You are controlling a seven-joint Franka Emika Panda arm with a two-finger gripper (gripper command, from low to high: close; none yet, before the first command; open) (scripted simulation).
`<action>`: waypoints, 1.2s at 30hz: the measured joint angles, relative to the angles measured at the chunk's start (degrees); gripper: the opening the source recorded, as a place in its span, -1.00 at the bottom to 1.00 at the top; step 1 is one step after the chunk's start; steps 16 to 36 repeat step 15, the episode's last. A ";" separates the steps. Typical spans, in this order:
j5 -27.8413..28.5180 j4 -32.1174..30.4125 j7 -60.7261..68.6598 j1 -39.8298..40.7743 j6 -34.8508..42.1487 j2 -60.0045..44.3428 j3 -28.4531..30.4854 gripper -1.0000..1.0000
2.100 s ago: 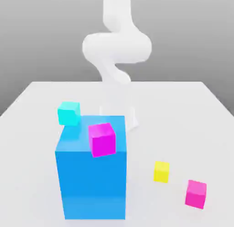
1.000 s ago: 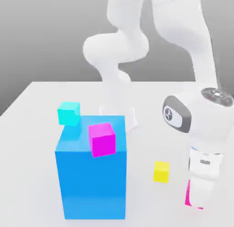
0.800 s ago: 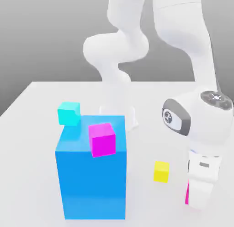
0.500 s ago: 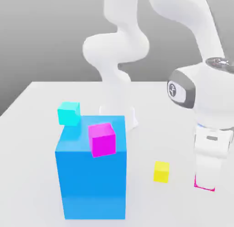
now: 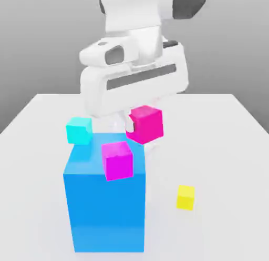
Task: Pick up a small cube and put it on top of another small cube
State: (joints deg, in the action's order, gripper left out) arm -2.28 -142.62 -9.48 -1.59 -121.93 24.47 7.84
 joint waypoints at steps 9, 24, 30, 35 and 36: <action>8.22 -8.38 -4.42 10.36 3.09 7.97 2.56 -1.00; 8.27 -9.94 -4.32 10.62 0.81 7.19 2.60 1.00; 8.27 -9.94 -4.32 10.62 0.81 7.19 2.60 1.00; 8.27 -9.94 -4.32 10.62 0.81 7.19 2.60 1.00; 8.27 -9.94 -4.32 10.62 0.81 7.19 2.60 1.00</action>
